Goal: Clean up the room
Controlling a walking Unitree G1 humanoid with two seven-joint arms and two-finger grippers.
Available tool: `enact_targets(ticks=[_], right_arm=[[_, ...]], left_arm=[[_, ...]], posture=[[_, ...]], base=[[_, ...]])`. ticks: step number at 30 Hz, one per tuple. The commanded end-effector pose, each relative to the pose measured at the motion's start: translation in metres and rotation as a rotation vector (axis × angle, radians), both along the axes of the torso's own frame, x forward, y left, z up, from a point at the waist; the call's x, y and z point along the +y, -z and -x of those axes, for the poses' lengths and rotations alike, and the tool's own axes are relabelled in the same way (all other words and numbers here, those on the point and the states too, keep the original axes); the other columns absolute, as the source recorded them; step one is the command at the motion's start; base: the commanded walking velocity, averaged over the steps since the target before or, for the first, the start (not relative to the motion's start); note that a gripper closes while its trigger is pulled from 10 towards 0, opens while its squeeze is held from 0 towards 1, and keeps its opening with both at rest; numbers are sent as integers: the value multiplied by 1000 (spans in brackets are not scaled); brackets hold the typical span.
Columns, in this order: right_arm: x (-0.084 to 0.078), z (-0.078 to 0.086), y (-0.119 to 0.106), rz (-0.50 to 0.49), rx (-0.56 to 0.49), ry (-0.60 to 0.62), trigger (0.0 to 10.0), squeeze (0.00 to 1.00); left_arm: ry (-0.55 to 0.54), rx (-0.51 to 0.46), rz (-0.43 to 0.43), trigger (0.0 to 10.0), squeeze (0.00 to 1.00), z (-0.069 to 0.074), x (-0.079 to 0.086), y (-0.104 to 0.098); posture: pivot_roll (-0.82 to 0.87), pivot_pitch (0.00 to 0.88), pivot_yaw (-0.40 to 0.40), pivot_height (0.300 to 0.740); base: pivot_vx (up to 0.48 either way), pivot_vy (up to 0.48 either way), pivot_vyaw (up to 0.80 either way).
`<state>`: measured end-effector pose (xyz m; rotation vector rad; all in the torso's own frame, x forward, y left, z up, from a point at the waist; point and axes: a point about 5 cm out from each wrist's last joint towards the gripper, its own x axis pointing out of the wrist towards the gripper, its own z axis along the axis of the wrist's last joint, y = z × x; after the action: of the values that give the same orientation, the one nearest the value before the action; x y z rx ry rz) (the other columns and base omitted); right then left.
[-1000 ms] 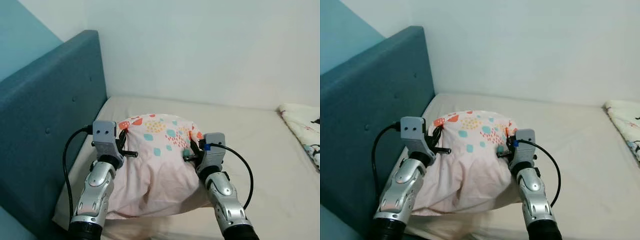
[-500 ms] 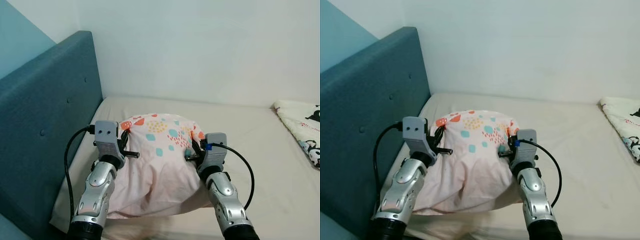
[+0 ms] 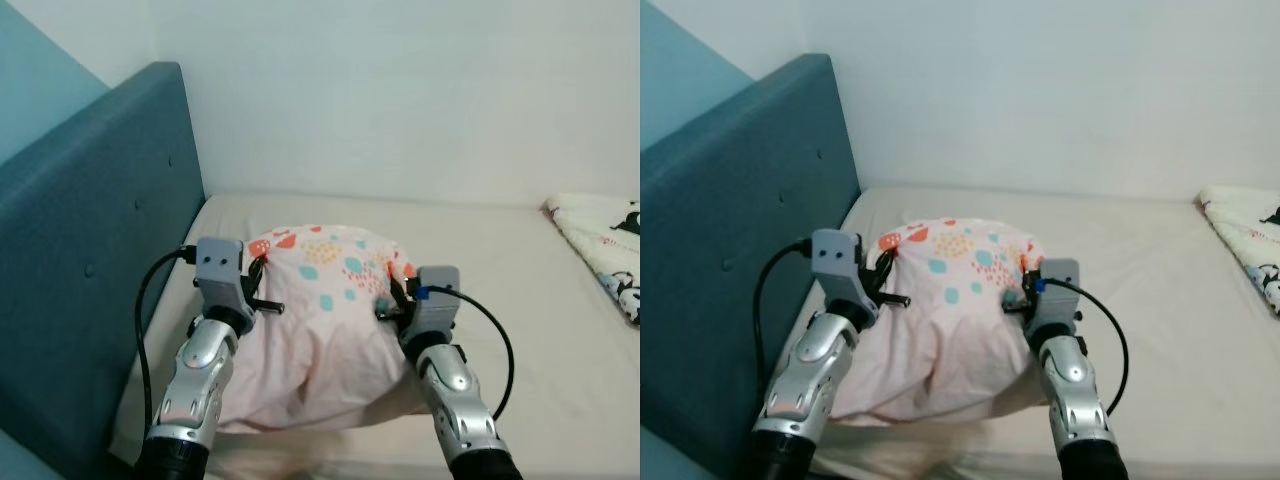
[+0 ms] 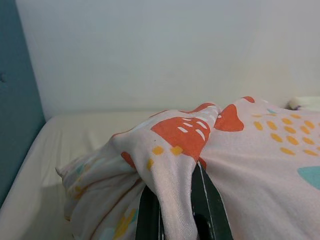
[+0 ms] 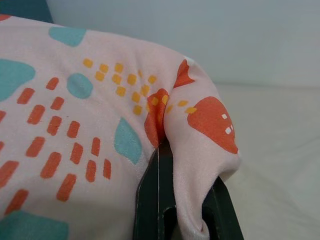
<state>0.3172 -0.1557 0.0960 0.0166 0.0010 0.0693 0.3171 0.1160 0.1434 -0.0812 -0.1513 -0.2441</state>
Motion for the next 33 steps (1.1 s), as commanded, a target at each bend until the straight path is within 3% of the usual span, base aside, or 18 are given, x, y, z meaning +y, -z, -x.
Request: enact_targets(ticks=[1, 10, 14, 22, 33], right_arm=[[2, -1, -1, -10, -17, 5, 10000, 0], [4, 0, 0, -18, -15, 8, 10000, 0], [5, -1, 0, -23, -16, 9, 10000, 0], [4, -1, 0, -24, -19, 14, 10000, 0], [-4, 0, 0, -16, -21, 32, 10000, 0]], left_arm=[[14, -53, -3, 10000, 0, -2, -2, -11], [21, -56, -7, 10000, 0, -3, -2, -12], [23, -61, -23, 10000, 0, -3, -1, -14], [23, -54, -14, 10000, 0, -4, -4, -16], [30, -17, -29, 10000, 0, -6, -18, -11]], posture=[[23, 0, -18, 740], [33, 0, -12, 740], [36, 0, -11, 740], [31, 0, -4, 740], [20, 0, -10, 740]], base=[[0, 371, 0], [0, 372, 0], [0, 0, 0], [0, -404, 0], [0, 0, 0]])
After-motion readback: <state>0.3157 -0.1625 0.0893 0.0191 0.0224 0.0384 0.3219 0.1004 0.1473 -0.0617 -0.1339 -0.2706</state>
